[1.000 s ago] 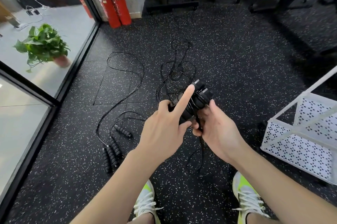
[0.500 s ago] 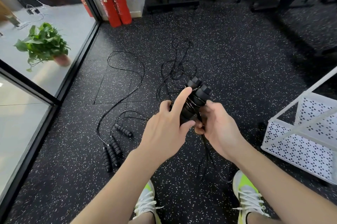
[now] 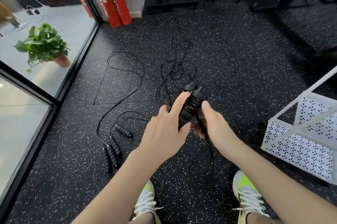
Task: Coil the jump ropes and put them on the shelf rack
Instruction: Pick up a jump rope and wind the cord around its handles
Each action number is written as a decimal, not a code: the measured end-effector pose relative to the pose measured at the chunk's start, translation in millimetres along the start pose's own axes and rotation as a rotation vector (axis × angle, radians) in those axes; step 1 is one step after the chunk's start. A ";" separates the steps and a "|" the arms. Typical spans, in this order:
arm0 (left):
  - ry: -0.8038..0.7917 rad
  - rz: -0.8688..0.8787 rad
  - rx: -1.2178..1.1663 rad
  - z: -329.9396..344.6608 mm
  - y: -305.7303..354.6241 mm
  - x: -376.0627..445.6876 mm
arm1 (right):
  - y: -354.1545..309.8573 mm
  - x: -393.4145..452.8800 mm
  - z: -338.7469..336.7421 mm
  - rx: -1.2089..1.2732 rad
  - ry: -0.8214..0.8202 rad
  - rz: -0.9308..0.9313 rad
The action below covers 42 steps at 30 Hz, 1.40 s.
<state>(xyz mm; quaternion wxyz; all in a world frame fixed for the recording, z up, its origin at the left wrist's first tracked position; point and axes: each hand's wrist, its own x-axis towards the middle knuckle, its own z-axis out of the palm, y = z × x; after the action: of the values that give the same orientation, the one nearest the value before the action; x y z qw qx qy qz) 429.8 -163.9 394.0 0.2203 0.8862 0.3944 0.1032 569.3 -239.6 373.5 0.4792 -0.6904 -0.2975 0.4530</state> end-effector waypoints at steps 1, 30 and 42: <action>0.001 -0.007 -0.008 0.7 -0.2 -0.1 | 1.8 -3.6 0.9 -0.189 -0.001 -0.059; -0.231 0.138 0.249 16.6 -0.2 -2.6 | -50.5 -24.0 -41.7 -1.105 -0.259 -0.405; -0.265 0.456 0.196 17.2 -4.3 -14.2 | -63.5 -3.4 -82.2 -0.586 -0.239 -0.248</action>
<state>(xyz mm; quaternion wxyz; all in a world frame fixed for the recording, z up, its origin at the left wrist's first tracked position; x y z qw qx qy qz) 423.5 -177.2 376.7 0.1543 0.9749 0.1607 -0.0051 644.2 -251.7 444.5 0.2735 -0.6995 -0.5507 0.3643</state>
